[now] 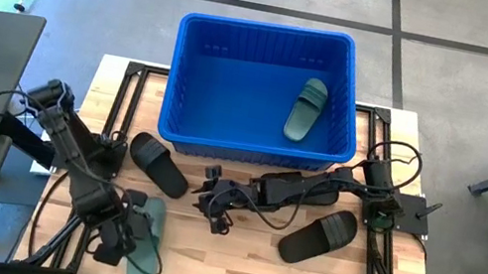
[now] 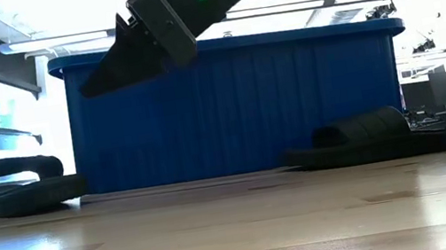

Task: Pick and place slides into bin
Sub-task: Put the green slide into the blue bin

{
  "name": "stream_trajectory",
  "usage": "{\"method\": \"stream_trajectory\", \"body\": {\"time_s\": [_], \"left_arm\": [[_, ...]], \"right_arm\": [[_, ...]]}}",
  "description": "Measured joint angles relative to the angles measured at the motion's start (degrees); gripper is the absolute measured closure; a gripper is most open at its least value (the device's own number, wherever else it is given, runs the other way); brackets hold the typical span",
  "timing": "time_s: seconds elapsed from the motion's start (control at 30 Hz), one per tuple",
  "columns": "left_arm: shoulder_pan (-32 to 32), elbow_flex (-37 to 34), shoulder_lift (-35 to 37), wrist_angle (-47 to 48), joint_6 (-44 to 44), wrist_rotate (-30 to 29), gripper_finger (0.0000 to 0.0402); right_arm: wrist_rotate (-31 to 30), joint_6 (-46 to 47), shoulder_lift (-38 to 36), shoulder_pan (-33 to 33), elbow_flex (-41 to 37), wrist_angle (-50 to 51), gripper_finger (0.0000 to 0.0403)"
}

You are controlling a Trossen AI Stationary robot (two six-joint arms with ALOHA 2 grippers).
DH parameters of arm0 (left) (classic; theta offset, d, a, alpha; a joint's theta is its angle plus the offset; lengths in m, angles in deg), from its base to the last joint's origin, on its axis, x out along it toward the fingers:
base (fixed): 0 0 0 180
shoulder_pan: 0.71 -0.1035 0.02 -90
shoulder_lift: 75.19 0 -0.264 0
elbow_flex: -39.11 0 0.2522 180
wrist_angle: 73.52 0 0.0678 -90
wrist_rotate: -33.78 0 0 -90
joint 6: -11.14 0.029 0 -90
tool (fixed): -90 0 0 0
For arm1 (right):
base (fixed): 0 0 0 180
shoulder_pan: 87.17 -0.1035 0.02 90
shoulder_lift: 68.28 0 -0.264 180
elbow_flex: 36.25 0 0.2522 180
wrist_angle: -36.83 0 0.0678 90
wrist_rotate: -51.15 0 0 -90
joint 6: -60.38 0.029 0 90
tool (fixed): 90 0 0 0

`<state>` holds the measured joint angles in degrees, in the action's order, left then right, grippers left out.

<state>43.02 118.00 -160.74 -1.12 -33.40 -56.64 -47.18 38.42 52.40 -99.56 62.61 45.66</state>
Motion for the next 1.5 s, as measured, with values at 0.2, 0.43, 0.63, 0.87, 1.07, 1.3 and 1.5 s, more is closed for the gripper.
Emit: {"method": "stream_trajectory", "body": {"time_s": [0.2,0.43,0.63,0.87,1.07,1.3,1.5], "left_arm": [[0.22,4.0,-7.87,5.55,2.72,0.65,0.0291],[-1.08,4.0,-13.72,5.89,1.1,2.39,0.0253],[-1.45,4.02,-14.74,6.28,-2.16,-1.72,0.0233],[-1.75,2.8,-14.74,8.37,-7.74,-8.27,0.0236],[-1.82,-1.71,-14.72,6.54,-8.41,-15.38,0.0245],[-2.1,-2.31,-14.7,6.48,-8.21,-18.43,0.029],[-2.1,3.05,-14.77,6.86,-2.1,-17.5,0.0389]], "right_arm": [[-0.05,-0.61,0.0,1.21,0.01,-0.07,0.0251],[-0.03,-3.89,-0.02,2.19,-0.01,-0.59,0.0251],[-0.11,-6.85,-0.02,2.76,0.01,-1.78,0.0251],[-0.66,-9.8,-0.02,2.93,0.01,-3.54,0.0254],[-0.62,-10.03,-0.02,2.9,0.01,-4.27,0.0254],[-0.78,-10.02,-0.02,1.95,0.01,-4.4,0.0254],[-9.64,-10.05,-0.62,-0.45,0.01,-4.05,0.026]]}}
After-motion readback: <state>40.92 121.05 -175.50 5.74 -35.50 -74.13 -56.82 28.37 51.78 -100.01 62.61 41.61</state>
